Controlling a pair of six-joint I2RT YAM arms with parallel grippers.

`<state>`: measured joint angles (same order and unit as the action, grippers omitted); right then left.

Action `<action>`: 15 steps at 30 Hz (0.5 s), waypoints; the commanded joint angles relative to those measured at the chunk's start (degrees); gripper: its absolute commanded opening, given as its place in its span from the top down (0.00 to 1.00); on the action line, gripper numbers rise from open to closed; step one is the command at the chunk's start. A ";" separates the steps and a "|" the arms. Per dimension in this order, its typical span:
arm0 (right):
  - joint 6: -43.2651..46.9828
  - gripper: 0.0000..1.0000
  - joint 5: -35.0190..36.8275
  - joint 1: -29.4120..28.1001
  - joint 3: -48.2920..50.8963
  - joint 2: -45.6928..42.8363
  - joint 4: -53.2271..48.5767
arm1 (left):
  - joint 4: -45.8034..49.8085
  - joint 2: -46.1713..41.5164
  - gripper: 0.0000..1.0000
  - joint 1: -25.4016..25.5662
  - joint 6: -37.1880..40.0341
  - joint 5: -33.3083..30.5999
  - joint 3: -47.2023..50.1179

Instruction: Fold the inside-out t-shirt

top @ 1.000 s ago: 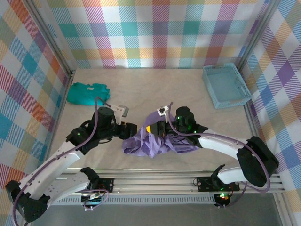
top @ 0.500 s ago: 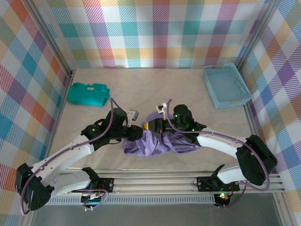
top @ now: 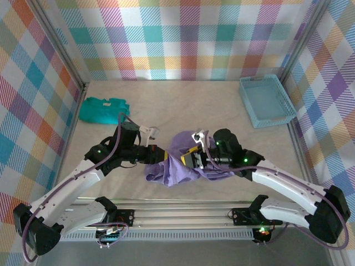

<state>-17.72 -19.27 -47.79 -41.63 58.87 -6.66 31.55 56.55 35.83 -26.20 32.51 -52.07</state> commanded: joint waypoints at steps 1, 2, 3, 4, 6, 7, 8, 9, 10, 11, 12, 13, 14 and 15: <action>7.79 0.54 2.04 -2.38 -0.13 -2.18 -5.85 | 0.79 -0.31 0.99 -0.37 -2.29 8.70 -1.63; 8.16 0.53 1.92 -3.04 0.03 -2.10 -5.78 | 1.23 -0.37 0.98 -0.41 -2.04 8.96 -1.98; 8.55 0.51 1.95 -3.84 0.22 -1.70 -5.62 | 1.77 -0.48 0.97 -0.42 -1.78 8.85 -2.35; 8.79 0.48 2.40 -4.87 0.03 -0.96 -5.65 | 2.41 -0.48 0.97 -0.41 -1.76 8.12 -2.79; 8.59 0.46 4.97 -7.23 -0.91 0.45 -6.11 | 4.22 -0.30 0.97 -0.48 -1.78 4.96 -3.76; 8.64 0.47 7.29 -8.78 -1.53 1.03 -6.36 | 4.31 -0.19 0.98 -0.43 -2.28 3.66 -3.91; 8.66 0.48 10.56 -10.68 -2.14 1.28 -6.83 | 4.02 -0.05 0.98 -0.46 -2.91 3.09 -3.89; 8.24 0.49 16.58 -12.93 -2.90 1.33 -7.76 | 3.89 0.27 0.99 -0.37 -3.56 2.37 -3.93; 7.37 0.50 22.64 -14.93 -3.51 1.27 -8.77 | 3.92 0.55 0.99 -0.33 -4.25 1.45 -3.97; 6.33 0.50 26.97 -16.37 -4.01 1.18 -9.65 | 3.96 0.84 1.00 -0.43 -4.76 0.55 -4.09; 4.81 0.50 30.92 -17.59 -4.69 1.17 -10.87 | 3.79 1.01 1.00 -0.33 -5.45 -0.76 -4.04; 3.30 0.50 34.29 -18.70 -5.46 1.16 -12.20 | 3.49 1.25 1.00 -0.33 -6.28 -1.74 -4.08; 2.40 0.50 36.64 -19.85 -6.10 1.35 -12.94 | 3.15 1.48 1.00 -0.33 -6.85 -2.12 -3.93; 1.64 0.51 39.28 -21.42 -6.83 1.61 -13.72 | 2.71 1.71 1.00 -0.38 -7.42 -2.67 -3.98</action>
<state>-12.99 6.42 -66.98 -44.95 60.55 -17.32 34.41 57.78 35.79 -30.87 32.53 -54.59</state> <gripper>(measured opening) 0.496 0.054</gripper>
